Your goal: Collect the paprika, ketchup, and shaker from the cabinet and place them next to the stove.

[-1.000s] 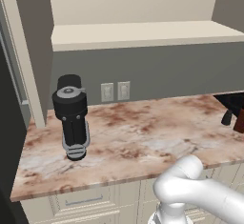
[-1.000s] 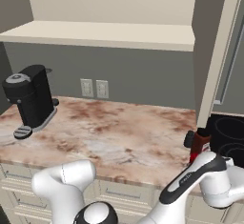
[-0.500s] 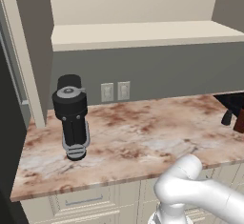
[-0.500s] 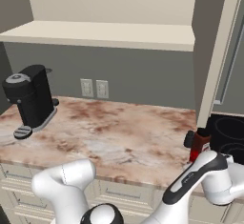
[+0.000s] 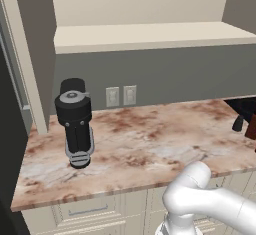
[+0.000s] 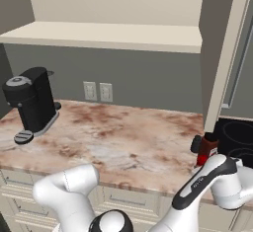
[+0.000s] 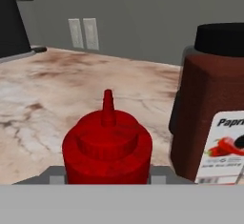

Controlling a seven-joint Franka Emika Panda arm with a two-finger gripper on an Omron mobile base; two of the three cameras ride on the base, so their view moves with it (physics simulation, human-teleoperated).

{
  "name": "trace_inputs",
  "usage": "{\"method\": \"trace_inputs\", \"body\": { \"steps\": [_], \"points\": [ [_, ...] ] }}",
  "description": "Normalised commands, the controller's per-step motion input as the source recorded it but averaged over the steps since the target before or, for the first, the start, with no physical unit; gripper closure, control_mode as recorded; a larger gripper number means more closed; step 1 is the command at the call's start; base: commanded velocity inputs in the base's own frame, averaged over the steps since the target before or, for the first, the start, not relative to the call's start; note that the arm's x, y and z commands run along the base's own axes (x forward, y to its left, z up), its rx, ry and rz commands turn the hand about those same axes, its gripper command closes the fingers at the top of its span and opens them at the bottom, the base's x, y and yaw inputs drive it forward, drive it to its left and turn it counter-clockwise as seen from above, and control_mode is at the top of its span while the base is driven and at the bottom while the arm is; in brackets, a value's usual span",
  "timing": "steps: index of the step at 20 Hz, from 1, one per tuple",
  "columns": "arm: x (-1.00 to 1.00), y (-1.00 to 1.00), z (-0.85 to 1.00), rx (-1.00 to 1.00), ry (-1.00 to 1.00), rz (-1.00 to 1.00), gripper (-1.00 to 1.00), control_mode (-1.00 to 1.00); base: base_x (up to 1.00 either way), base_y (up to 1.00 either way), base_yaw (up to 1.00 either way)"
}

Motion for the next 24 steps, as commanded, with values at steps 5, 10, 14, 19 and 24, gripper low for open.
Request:
{"method": "trace_inputs", "body": {
  "steps": [5,10,14,19,24],
  "points": [
    [0.09,-0.03,-0.16,0.00,-0.01,0.00,-1.00,-1.00,0.00,0.00,0.00],
    [-0.01,0.03,0.06,0.00,-0.01,0.00,-1.00,-1.00,0.00,0.00,0.00],
    [-0.14,0.12,0.19,0.00,0.00,0.00,-1.00,-1.00,0.00,0.00,0.00],
    [-0.18,0.21,0.21,0.00,0.00,0.00,-1.00,-1.00,0.00,0.00,0.00],
    [-0.22,0.22,0.19,0.00,-0.02,0.00,-1.00,-1.00,0.00,0.00,0.00]
  ]
}}
